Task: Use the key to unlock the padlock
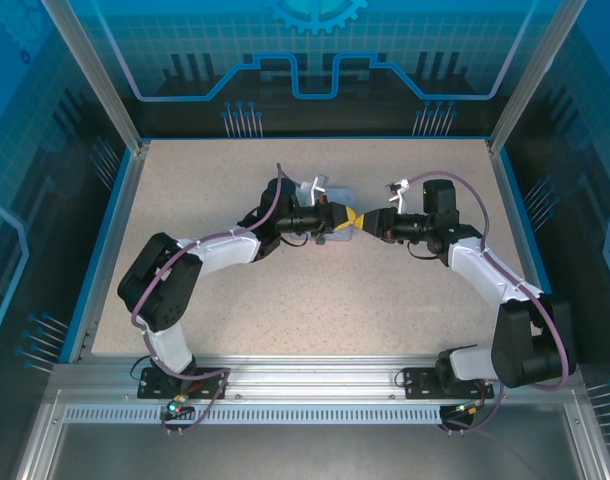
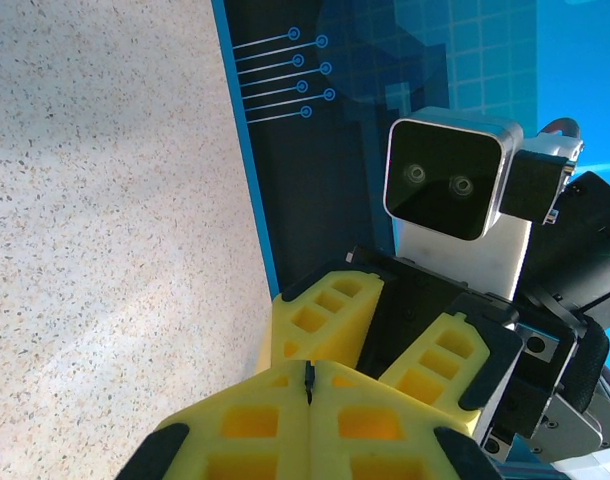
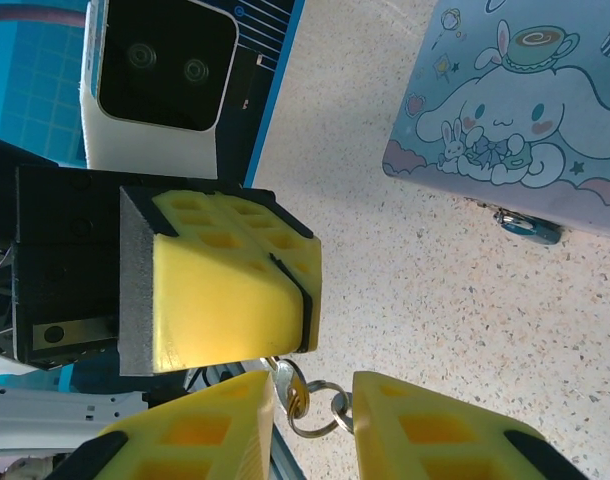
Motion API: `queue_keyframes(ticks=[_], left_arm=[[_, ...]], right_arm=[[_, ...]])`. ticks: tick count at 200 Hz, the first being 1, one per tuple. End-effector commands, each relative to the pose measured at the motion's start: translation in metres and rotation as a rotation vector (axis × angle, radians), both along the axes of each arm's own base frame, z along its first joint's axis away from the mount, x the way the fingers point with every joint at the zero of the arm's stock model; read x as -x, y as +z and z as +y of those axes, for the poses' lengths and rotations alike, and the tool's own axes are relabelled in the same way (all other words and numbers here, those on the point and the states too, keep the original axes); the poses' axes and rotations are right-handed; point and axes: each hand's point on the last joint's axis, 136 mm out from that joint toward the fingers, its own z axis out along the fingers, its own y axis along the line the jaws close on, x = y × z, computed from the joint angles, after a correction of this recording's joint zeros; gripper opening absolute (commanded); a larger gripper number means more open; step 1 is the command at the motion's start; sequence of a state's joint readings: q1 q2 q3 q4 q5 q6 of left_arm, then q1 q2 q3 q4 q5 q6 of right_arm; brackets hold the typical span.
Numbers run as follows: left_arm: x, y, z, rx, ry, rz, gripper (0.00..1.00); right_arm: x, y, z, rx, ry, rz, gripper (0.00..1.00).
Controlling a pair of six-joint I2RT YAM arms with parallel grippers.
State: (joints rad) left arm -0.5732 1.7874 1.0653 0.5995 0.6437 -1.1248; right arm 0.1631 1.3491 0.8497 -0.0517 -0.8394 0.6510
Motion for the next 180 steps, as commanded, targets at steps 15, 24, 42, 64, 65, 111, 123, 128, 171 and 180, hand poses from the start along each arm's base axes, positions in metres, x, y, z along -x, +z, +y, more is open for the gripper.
queue_keyframes(ticks=[15, 24, 42, 64, 65, 111, 123, 128, 171, 180], left_arm=[[-0.003, 0.004, -0.003, 0.015, 0.009, -0.023, 0.00], [-0.004, 0.003, -0.003, 0.016, 0.012, -0.021, 0.00], [-0.004, 0.003, -0.004, 0.019, 0.017, -0.019, 0.00], [-0.005, 0.002, -0.005, 0.021, 0.016, -0.016, 0.00], [-0.005, 0.002, -0.005, 0.021, 0.015, -0.015, 0.00], [-0.004, 0.000, -0.007, 0.021, 0.012, -0.014, 0.00], [-0.003, -0.002, -0.008, 0.021, 0.011, -0.011, 0.00], [-0.002, -0.001, -0.008, 0.022, 0.010, -0.013, 0.00], [-0.005, -0.005, -0.005, 0.012, 0.041, 0.008, 0.00], [-0.007, -0.007, -0.001, 0.006, 0.074, 0.022, 0.11]], right_arm=[[0.002, 0.003, 0.006, -0.011, 0.033, -0.002, 0.24], [0.002, 0.003, 0.007, -0.011, 0.037, 0.000, 0.23], [0.004, 0.004, 0.010, -0.012, 0.051, -0.003, 0.22], [0.006, 0.004, 0.013, -0.011, 0.060, -0.006, 0.22], [0.006, 0.004, 0.013, -0.011, 0.061, -0.006, 0.22], [0.007, -0.001, 0.015, 0.001, 0.062, 0.007, 0.16], [0.007, -0.001, 0.014, 0.002, 0.060, 0.009, 0.13], [0.003, 0.006, 0.015, 0.000, 0.059, -0.010, 0.12], [0.000, 0.005, 0.012, 0.020, 0.036, -0.009, 0.00], [-0.001, 0.004, 0.011, 0.026, 0.029, -0.004, 0.00]])
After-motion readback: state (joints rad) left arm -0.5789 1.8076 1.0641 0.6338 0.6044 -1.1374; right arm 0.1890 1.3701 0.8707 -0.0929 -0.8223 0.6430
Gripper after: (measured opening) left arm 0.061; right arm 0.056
